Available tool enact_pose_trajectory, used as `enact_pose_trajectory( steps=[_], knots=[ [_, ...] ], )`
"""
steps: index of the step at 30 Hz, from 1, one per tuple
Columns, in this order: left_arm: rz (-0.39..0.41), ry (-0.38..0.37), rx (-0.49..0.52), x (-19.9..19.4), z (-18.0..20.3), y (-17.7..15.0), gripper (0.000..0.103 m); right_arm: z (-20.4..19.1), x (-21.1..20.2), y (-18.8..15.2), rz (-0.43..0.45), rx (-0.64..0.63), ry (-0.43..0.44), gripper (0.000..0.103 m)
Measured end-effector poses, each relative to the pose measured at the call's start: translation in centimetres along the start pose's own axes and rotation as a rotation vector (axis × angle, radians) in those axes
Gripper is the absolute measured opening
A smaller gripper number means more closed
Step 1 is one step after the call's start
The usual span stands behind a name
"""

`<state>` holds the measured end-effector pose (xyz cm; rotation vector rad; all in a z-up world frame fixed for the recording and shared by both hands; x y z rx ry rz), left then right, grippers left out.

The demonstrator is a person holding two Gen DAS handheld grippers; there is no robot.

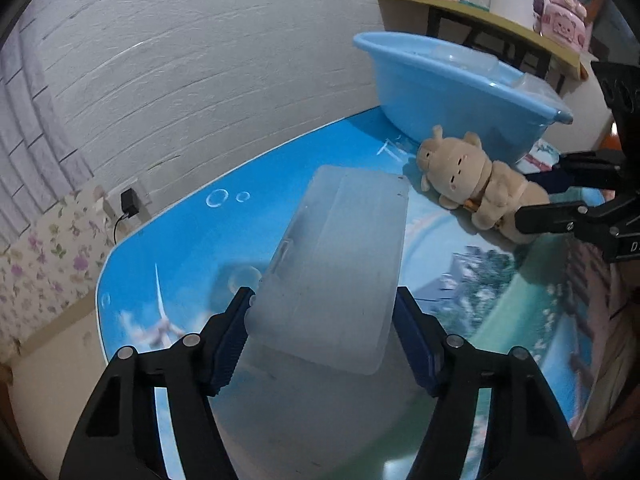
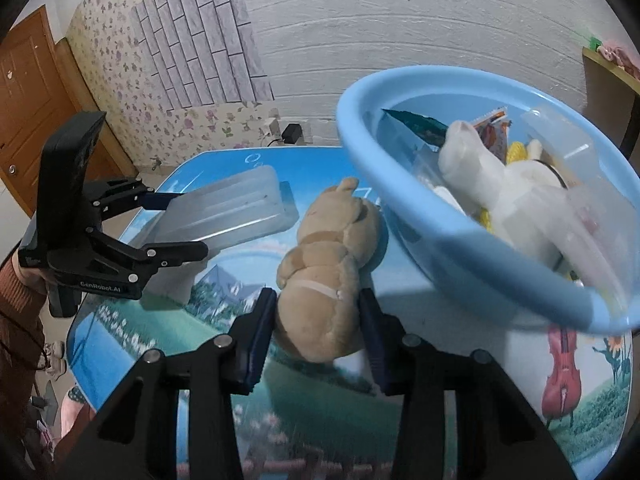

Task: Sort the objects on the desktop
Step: 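Grasp the clear plastic box with left gripper while right gripper grasps the tan plush toy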

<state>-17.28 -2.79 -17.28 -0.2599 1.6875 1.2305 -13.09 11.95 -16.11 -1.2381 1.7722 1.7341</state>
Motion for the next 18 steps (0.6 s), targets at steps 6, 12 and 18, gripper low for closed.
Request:
enact_pose_trajectory(
  steps=[6,12,18],
  knots=[
    [0.015,0.022,-0.115,-1.6,2.0,-1.2,0.067,0.1,-1.3,-0.6,0.008,-0.014,0.009,0.041],
    [-0.003,0.067,-0.172,-2.6,5.5,-2.5,0.066,0.6,-2.7,-2.4,0.003,-0.04,-0.004,0.04],
    [-0.017,0.144,-0.321,-3.6,6.6,-3.6,0.066,0.9,-4.2,-3.1,0.012,-0.034,0.002,0.04]
  ],
)
Point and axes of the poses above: each gripper's, at about its wrist camera, not at the fingertips, and x roughly the way its jaws point, z to its right, y to its top, the point moved 10 cm from there along x, roughly the way its jaws point
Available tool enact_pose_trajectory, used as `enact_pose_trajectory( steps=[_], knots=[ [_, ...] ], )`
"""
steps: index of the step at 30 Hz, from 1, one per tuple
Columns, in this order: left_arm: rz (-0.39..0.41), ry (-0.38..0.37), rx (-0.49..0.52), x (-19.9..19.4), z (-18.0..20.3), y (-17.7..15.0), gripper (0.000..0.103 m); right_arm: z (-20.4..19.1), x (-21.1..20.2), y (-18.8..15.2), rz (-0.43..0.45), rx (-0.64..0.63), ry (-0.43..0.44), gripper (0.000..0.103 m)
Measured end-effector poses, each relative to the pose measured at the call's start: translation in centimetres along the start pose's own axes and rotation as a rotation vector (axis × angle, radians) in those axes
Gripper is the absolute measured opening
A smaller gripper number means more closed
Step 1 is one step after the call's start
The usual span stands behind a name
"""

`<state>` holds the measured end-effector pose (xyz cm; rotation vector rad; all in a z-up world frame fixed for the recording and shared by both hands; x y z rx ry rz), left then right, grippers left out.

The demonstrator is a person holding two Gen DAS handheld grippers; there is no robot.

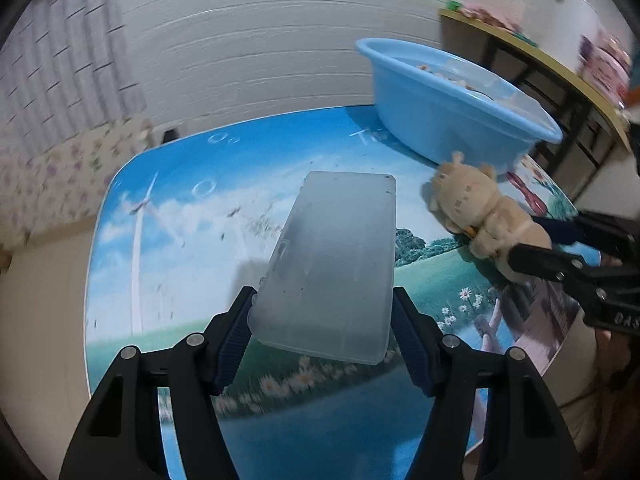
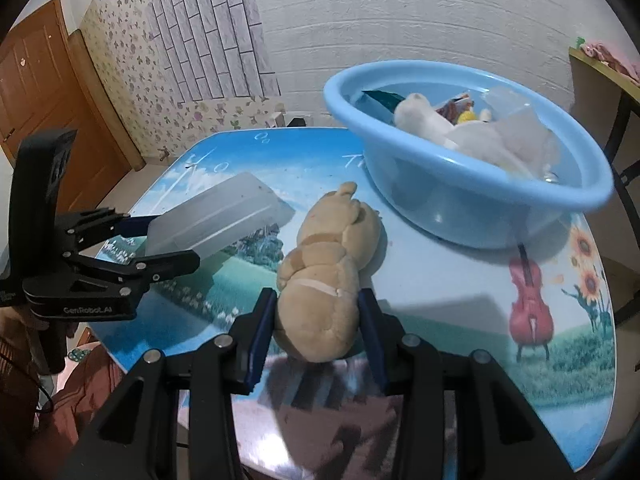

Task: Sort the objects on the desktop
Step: 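Grasp the clear plastic box with left gripper while right gripper grasps the tan plush toy, then lift the clear box with left gripper while right gripper carries the plush toy toward the basin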

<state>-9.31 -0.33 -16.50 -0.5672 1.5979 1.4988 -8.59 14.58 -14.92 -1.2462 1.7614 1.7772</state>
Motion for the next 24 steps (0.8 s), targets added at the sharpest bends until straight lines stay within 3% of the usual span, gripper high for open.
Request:
enact_pose_trajectory(
  steps=[9,24],
  knots=[
    [-0.03,0.032,-0.023,-0.9,0.8,-1.6,0.065,2.5,-1.3,-0.5,0.018,0.049,-0.039,0.04],
    [-0.025,0.049,-0.019,-0.3,0.8,-1.0,0.065,2.1,-0.1,-1.3,0.001,0.041,-0.036,0.044]
  ],
)
Point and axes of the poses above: each gripper's, at about its wrist camera, not at the fingertips, and x roughly the way its jaws point, z to its right, y to its top, the point moved 10 cm from there along x, roughly the way its jaws point
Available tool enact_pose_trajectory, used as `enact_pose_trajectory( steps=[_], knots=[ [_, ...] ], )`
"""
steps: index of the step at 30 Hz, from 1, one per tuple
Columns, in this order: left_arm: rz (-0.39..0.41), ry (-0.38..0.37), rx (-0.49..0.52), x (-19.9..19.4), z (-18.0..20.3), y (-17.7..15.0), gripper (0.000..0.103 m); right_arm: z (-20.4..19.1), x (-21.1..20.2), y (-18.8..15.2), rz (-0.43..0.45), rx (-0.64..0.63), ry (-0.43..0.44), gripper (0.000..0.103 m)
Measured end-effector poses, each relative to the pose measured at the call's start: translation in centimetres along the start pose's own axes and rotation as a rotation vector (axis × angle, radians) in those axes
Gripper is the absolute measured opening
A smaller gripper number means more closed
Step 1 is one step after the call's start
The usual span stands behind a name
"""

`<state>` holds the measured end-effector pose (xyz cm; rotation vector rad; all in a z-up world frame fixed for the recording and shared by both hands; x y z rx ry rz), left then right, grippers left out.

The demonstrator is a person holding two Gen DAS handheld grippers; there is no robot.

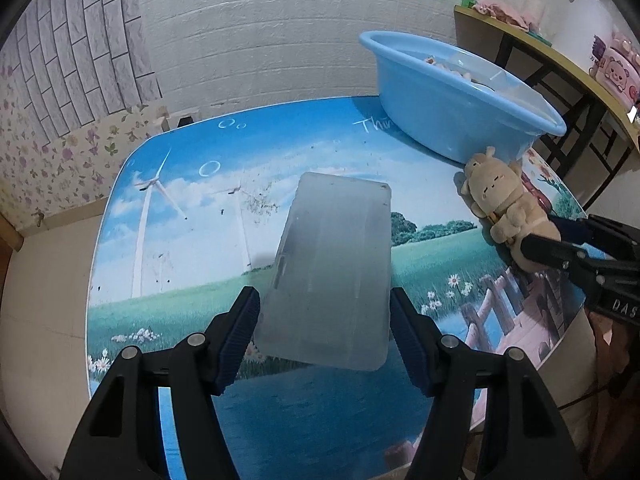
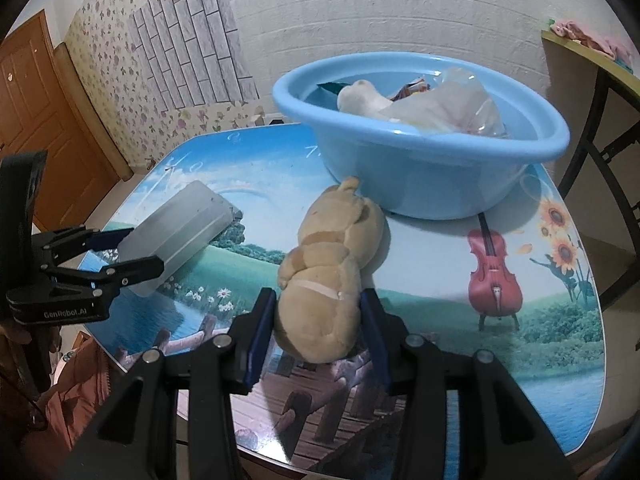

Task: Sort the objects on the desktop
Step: 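Lift the clear box with left gripper while right gripper carries the plush toy toward the basin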

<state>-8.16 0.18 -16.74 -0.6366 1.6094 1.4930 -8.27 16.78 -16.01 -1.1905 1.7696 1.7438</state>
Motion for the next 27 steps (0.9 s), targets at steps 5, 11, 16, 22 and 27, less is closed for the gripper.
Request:
enact_pose_trajectory(
  steps=[5,11,16,22,27],
  knots=[
    [0.003,0.007,0.02,0.5,0.2,0.5,0.065,-0.1,0.1,-0.1,-0.003,-0.001,-0.002,0.049],
    [-0.011,0.013,0.019,1.6,0.2,0.5,0.065,-0.3,0.9,-0.6,-0.03,-0.001,-0.01,0.052],
    [-0.008,0.017,0.018,2.1,0.1,0.6,0.073,-0.3,1.5,-0.5,-0.035,-0.004,-0.014,0.052],
    [0.01,0.023,0.021,2.4,0.0,0.8,0.08,-0.1,1.7,-0.5,-0.035,-0.007,-0.017,0.052],
    [0.024,0.018,0.024,2.4,0.1,1.0,0.075,0.0,1.9,-0.4,-0.035,-0.006,-0.02,0.052]
  ],
)
Point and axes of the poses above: each gripper's, at about its wrist camera, not at the fingertips, and x roughly the way its jaws point, z to its right, y to its top, the point moved 10 cm from there along x, roughly the way its jaws point
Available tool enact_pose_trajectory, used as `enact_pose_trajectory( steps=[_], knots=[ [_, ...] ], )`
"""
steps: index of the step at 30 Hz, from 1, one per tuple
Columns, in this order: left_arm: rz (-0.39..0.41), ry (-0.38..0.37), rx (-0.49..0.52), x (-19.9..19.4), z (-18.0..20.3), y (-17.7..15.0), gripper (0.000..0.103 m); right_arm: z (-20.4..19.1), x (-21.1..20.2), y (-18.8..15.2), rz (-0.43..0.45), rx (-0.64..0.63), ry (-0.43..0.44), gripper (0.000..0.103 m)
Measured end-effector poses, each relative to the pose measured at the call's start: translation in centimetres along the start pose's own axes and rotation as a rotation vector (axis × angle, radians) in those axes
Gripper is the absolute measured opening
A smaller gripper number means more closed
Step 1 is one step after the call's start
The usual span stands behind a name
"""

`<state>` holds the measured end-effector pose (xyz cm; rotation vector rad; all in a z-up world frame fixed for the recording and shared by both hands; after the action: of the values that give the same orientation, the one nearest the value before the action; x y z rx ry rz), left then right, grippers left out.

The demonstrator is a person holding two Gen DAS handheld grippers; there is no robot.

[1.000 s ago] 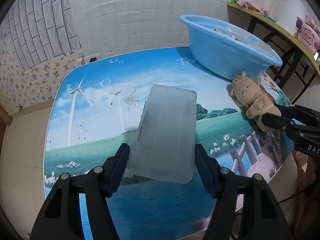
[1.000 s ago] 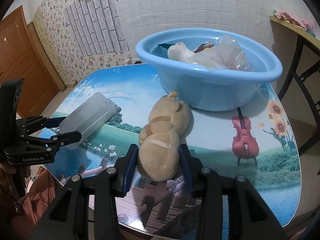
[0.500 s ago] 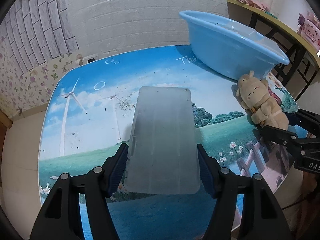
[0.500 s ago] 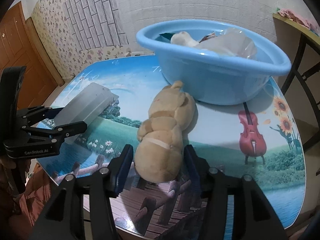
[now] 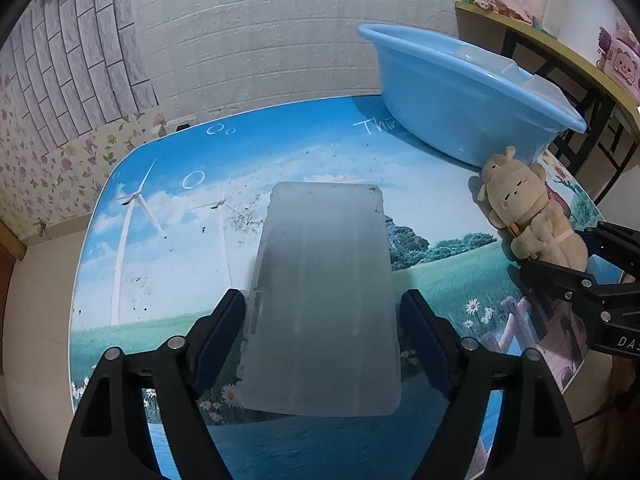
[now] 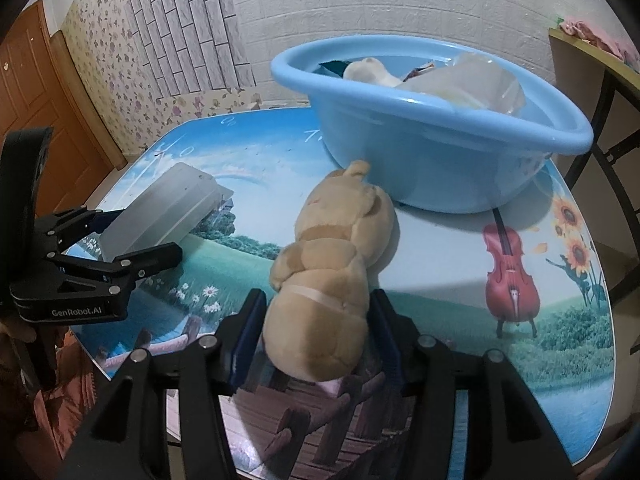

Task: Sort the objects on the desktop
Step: 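Lift the clear box with left gripper while right gripper carries the plush toy toward the basin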

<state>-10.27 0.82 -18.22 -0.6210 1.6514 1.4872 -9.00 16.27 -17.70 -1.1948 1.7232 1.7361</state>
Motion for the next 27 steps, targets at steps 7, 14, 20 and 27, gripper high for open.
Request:
enact_pose_trajectory(
  steps=[7,14,20,27],
  knots=[
    [0.012,-0.003,0.013,-0.3,0.5,0.0,0.061,0.1,-0.6,0.3,0.024,0.006,0.008,0.052],
    [0.03,-0.01,-0.022,-1.5,0.3,0.1,0.061,-0.4,-1.6,0.5,0.052,-0.018,0.024,0.042],
    [0.068,-0.008,-0.05,-3.1,0.3,0.9,0.061,-2.2,-2.9,1.0,0.097,-0.086,0.066,0.041],
    [0.104,0.006,-0.08,-5.1,-0.4,2.0,0.061,-3.4,-5.2,2.2,0.171,-0.124,0.096,0.041]
  ],
)
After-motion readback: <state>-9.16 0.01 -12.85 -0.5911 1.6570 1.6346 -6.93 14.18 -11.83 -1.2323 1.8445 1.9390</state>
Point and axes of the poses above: each gripper's, at about its wrist camera, not at the fingertips, and x roughly the way its jaws point, z to its right, y to its top, the point moved 10 cm from there along x, roughly the way its jaws point
